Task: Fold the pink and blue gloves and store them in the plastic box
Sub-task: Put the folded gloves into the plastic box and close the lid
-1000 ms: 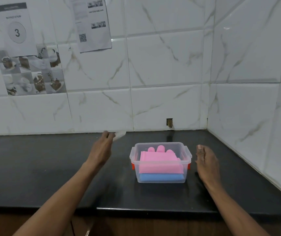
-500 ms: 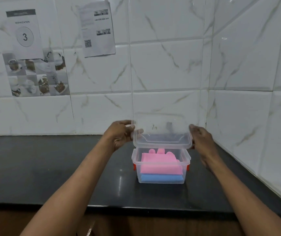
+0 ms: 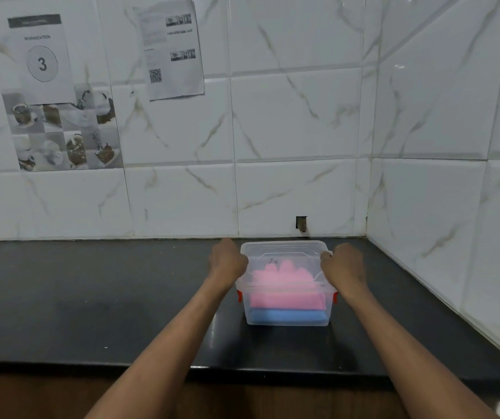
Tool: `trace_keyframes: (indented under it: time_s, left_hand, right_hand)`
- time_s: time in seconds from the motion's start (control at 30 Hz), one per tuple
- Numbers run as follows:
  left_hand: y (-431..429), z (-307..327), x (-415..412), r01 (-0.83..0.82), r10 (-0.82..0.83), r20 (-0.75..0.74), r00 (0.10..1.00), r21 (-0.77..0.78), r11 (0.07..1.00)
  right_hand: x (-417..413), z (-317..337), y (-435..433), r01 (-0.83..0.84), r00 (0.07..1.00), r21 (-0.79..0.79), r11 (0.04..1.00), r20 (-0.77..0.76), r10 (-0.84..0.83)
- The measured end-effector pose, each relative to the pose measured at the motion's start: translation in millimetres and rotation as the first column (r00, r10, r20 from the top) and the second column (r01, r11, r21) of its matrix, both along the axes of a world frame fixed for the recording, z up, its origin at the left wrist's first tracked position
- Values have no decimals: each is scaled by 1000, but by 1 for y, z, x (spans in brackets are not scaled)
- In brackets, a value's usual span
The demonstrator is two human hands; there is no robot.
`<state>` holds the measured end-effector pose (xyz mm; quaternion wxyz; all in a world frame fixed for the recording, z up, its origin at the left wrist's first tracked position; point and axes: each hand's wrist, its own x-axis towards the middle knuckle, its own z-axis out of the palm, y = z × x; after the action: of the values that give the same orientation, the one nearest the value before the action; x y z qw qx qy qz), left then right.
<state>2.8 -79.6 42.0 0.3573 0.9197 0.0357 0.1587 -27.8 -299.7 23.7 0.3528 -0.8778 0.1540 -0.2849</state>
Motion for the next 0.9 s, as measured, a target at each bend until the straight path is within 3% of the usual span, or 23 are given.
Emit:
trace_keyframes:
  time_s: [0.23, 0.4, 0.57, 0.73, 0.9]
  left_hand:
    - [-4, 2, 0, 9, -15, -70, 997, -84, 996]
    - [-4, -1, 1, 27, -45, -100, 994, -174, 984]
    - [-3, -5, 2, 79, -114, -142, 983, -231, 970]
    - [-6, -5, 4, 173, -217, -228, 949, -201, 964]
    - [-9, -8, 6, 176, -200, -145, 969, -164, 971]
  right_hand:
    - [10, -5, -2, 33, 985, -37, 999, -169, -39]
    - [8, -1, 0, -143, 959, -96, 985, -258, 114]
    - [10, 5, 2, -206, 924, -278, 938, -372, 93]
    - [12, 3, 2, -210, 923, -259, 943, -369, 104]
    - [16, 2, -1, -203, 932, -223, 953, -344, 118]
